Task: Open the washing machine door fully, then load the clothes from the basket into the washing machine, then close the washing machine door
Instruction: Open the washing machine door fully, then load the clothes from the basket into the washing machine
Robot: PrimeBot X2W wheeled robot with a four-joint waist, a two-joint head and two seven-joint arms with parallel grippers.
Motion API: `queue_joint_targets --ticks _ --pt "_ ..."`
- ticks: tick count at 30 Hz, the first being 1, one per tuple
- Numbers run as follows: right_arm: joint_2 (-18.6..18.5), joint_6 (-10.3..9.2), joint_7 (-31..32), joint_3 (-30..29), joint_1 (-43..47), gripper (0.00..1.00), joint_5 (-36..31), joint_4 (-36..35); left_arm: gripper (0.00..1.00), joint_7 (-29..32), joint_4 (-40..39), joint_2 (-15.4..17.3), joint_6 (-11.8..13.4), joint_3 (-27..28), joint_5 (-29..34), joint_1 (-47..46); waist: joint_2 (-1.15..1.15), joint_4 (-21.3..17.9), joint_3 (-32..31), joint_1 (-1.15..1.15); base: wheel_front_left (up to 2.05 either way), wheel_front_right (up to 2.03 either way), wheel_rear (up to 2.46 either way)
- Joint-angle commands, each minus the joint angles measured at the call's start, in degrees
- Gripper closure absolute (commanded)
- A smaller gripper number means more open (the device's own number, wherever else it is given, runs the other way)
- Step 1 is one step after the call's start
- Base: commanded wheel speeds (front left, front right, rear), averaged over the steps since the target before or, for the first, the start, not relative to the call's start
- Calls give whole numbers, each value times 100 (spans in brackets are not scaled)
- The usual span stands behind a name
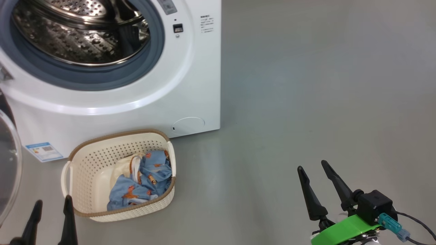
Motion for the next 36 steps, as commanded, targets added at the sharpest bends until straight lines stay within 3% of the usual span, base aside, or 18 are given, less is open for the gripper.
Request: queue_joint_targets --ticks 1,15,27,36 --pt "5 9 -69 163 13 0 -89 -194 0 -36 -193 142 -14 167 36 2 0 -81 -17 0 0 0 0" --pt "5 9 -69 133 126 0 -238 -212 0 -36 -247 70 -14 -58 182 237 0 -82 -194 0 0 0 0" --pt "5 9 -69 -86 196 0 -309 -99 0 -36 -256 -117 -14 338 240 214 0 3 -227 0 0 0 0" --pt "5 9 -69 -186 220 0 -271 -71 0 -36 -114 -105 -14 315 234 175 0 43 -267 0 0 0 0"
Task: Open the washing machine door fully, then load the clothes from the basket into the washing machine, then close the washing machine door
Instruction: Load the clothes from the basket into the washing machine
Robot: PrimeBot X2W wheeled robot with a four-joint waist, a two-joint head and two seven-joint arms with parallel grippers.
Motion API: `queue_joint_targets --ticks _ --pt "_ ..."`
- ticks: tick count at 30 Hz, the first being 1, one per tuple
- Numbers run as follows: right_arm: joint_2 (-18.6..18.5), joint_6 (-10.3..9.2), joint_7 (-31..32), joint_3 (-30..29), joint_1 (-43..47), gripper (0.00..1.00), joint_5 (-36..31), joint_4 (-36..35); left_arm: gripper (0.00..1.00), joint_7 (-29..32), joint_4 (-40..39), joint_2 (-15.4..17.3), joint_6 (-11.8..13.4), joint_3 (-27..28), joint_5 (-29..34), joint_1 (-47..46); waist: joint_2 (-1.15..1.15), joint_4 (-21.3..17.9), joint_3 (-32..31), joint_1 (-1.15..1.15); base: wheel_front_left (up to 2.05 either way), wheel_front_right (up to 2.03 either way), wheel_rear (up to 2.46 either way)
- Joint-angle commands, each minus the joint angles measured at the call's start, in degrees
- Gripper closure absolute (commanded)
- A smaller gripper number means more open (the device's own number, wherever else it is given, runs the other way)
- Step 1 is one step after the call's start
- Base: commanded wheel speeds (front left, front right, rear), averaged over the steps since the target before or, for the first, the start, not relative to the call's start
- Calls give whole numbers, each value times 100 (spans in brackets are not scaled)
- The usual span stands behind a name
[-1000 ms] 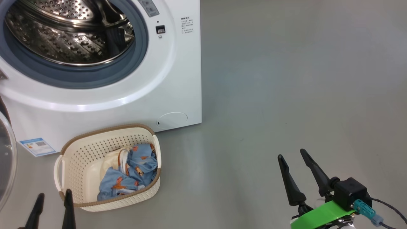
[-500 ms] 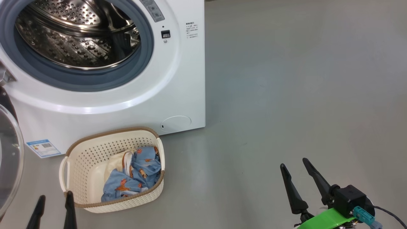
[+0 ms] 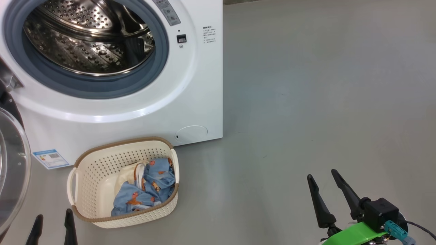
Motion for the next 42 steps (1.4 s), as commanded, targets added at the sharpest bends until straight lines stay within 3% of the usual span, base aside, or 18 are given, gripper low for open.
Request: queue_joint_targets --ticks 1,23,42 --pt "1 9 -69 82 -3 0 -16 -121 0 -37 -86 91 -14 174 31 -182 0 16 2 0 0 0 0" --pt "1 9 -69 74 -25 0 44 -97 0 -37 80 212 -14 138 -17 -314 0 129 117 0 12 -12 0" --pt "1 9 -69 94 -67 0 98 -86 0 -37 9 123 -14 421 93 -495 0 169 272 0 169 -167 -2"
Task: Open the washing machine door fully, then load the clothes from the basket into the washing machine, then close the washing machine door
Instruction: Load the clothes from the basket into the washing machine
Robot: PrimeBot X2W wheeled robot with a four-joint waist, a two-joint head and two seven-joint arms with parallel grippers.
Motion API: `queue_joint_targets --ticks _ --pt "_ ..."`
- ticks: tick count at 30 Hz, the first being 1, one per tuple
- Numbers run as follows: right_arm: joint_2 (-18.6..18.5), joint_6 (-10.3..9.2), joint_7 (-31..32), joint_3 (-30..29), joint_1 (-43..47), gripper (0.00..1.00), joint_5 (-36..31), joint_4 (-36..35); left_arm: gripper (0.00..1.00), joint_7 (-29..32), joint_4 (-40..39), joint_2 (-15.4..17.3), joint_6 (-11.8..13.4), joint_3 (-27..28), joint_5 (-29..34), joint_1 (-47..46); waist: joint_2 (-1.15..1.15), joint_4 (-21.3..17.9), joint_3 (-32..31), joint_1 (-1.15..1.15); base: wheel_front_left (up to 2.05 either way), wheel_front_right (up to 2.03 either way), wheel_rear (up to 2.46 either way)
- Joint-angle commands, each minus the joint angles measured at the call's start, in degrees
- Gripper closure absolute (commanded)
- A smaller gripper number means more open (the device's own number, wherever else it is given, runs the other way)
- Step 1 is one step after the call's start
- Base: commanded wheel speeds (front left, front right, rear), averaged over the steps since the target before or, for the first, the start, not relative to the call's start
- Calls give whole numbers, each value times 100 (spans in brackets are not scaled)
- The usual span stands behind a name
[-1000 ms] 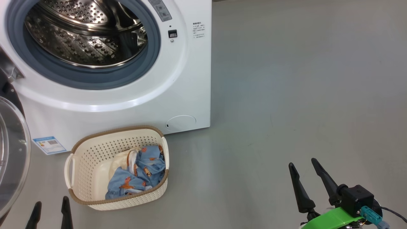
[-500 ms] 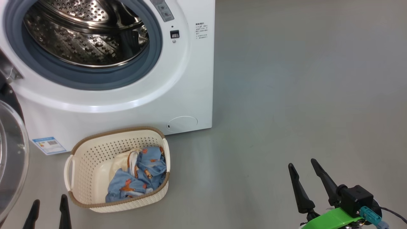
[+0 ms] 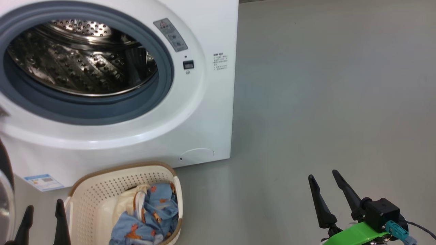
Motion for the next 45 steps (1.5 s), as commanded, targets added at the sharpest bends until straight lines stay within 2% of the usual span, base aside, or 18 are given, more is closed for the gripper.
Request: queue_joint_targets --ticks 1,29,39,45 --pt "-3 9 -69 147 -68 0 44 -130 0 -37 -127 94 -14 218 80 -202 0 -3 14 0 121 -121 0" --pt "-3 9 -69 240 -112 0 98 -48 0 -37 -86 170 -14 -99 -108 -72 0 -9 136 0 17 -17 0" --pt "-3 9 -69 358 -202 0 205 -37 0 -37 -67 257 -14 -252 -314 -171 0 -74 664 0 0 0 0" --pt "-3 9 -69 440 -349 0 200 -128 0 -37 46 443 -14 -282 -452 -440 0 -173 1174 0 0 0 0"
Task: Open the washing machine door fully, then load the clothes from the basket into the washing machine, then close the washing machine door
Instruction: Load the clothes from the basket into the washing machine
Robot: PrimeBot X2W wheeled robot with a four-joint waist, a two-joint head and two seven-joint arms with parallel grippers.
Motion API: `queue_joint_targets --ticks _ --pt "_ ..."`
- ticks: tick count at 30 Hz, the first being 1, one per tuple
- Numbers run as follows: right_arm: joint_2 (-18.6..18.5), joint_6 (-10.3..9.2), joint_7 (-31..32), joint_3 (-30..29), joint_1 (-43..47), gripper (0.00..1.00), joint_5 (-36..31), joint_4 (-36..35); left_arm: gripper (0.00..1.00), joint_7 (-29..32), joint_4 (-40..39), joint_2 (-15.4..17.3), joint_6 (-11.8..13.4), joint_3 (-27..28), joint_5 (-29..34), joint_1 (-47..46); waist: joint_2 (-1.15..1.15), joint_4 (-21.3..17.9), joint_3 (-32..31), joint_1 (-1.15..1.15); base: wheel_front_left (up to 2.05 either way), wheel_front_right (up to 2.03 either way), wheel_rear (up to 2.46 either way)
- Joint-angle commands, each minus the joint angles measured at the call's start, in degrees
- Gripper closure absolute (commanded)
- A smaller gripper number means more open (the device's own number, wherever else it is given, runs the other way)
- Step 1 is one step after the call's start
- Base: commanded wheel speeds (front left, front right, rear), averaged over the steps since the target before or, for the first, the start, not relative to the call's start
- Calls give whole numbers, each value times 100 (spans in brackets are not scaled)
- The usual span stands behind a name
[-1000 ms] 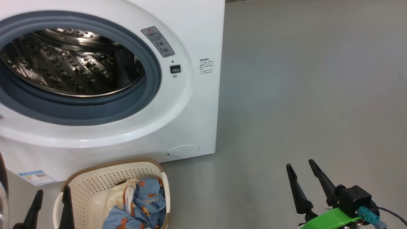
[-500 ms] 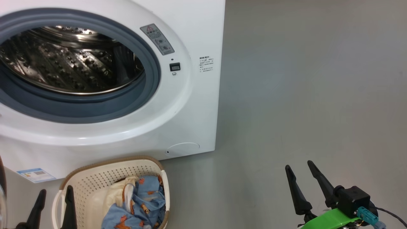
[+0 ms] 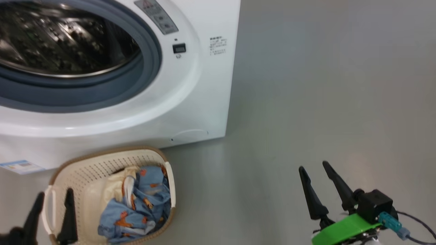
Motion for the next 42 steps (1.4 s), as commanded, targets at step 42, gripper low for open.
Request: queue_joint_targets --ticks 42 --pt "-3 9 -69 763 -834 0 915 -1030 0 -37 3011 2219 -14 -845 -1478 -2441 0 -1458 3544 0 0 0 0"
